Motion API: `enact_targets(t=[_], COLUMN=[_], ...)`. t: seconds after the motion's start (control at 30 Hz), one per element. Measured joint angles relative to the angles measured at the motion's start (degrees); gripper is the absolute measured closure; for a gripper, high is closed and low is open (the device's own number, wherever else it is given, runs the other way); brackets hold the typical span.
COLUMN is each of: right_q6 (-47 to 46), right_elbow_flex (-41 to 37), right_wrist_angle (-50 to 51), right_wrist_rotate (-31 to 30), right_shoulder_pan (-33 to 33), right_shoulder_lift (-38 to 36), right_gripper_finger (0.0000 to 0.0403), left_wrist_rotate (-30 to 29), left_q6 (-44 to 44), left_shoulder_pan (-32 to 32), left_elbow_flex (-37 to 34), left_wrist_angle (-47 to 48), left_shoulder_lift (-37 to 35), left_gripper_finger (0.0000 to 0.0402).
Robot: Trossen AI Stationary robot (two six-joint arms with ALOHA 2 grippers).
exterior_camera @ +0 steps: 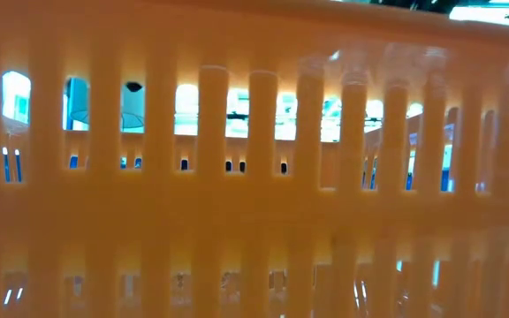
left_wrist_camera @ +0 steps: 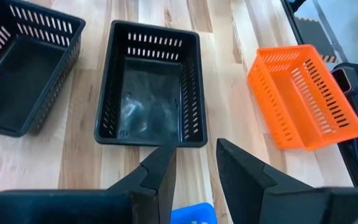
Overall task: Stack baskets by color
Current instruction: Stack the top right blue bin on the bottom right blue bin
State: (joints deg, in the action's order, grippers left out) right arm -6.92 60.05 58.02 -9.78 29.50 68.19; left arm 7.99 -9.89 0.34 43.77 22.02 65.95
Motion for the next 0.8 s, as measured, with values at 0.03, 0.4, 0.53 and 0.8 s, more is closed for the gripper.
enact_targets(t=[0.03, 0.4, 0.53, 0.8], right_q6=[1.1, 5.9, 7.0, 7.0], right_elbow_flex=[0.0, 0.0, 0.0, 0.0], right_wrist_angle=[0.0, 0.0, 0.0, -1.8], right_wrist_rotate=[0.1, 1.5, 1.5, -0.4], right_shoulder_pan=[0.1, 0.1, 0.1, 0.1], right_shoulder_lift=[1.4, 13.5, 16.9, 22.0], right_gripper_finger=[0.0268, 0.0268, 0.0268, 0.0268], left_wrist_rotate=[0.0, 0.0, 0.0, 0.0], left_q6=[0.0, 0.0, 0.0, 0.0], left_shoulder_pan=[0.0, 0.0, 0.0, 0.0], left_elbow_flex=[0.0, 0.0, 0.0, 0.0], left_wrist_angle=[0.2, 0.9, 0.9, 0.9], left_shoulder_lift=[0.0, 0.0, 0.0, 0.0], left_gripper_finger=[0.0298, 0.0298, 0.0298, 0.0298])
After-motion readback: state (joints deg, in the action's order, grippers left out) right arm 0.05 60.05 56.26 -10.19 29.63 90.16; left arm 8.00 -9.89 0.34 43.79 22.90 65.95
